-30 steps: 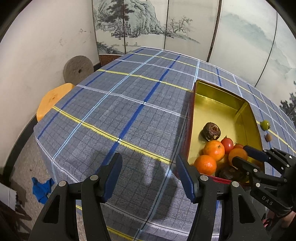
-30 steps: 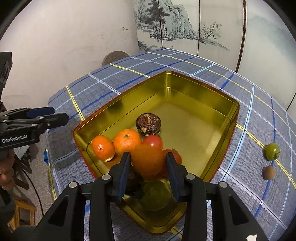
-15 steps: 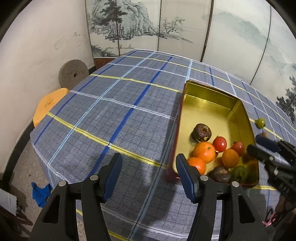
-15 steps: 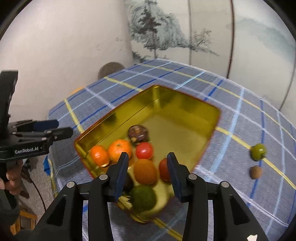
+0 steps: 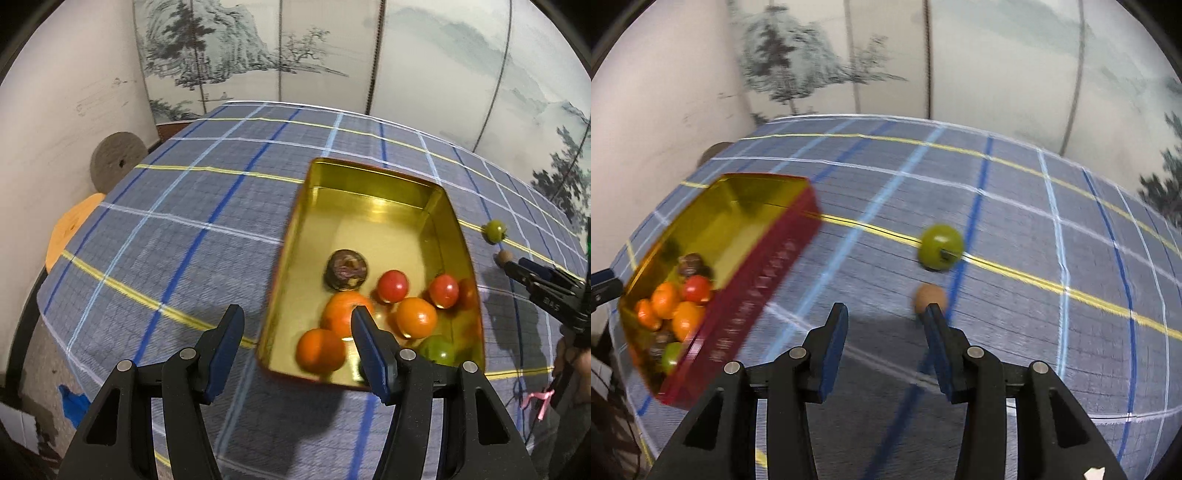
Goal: Organize fruits
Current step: 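Move the right gripper to the small brown kiwi and grasp it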
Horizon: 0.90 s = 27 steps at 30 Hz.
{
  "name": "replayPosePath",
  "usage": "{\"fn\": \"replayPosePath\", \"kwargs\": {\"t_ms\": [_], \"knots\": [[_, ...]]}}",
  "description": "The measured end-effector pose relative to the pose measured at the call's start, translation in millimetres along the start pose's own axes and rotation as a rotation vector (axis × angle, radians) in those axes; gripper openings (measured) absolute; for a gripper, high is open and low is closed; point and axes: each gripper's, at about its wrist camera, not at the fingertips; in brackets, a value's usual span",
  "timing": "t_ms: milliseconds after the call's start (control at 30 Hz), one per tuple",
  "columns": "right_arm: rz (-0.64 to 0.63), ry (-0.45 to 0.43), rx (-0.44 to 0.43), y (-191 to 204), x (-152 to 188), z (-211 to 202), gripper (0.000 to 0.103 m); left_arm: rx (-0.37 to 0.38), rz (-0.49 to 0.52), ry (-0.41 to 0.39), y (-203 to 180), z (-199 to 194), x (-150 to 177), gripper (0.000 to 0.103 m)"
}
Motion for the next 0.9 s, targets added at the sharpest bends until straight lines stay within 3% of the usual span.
{"fn": "replayPosePath", "kwargs": {"t_ms": [367,667,900], "knots": [[0.0,0.021,0.031,-15.3,-0.1,26.7,0.04,0.045,0.079,0.018,-43.5,9.3,-9.3,0.061],[-0.028,0.011,0.038,-14.0,-0.7,32.8,0.022,0.07,0.118,0.032,-74.4,16.7,-15.1,0.061],[-0.036,0.003,0.045,-21.3,6.6,25.8,0.022,0.105,0.148,0.043,-103.7,23.2,-17.9,0.061]]}}
Point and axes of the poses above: each gripper's, at about its wrist camera, not at the fingertips, and z roughly the way its jaws point, y to its left, x to its underside, and after that the axes turned 2 degrees about y, right-handed
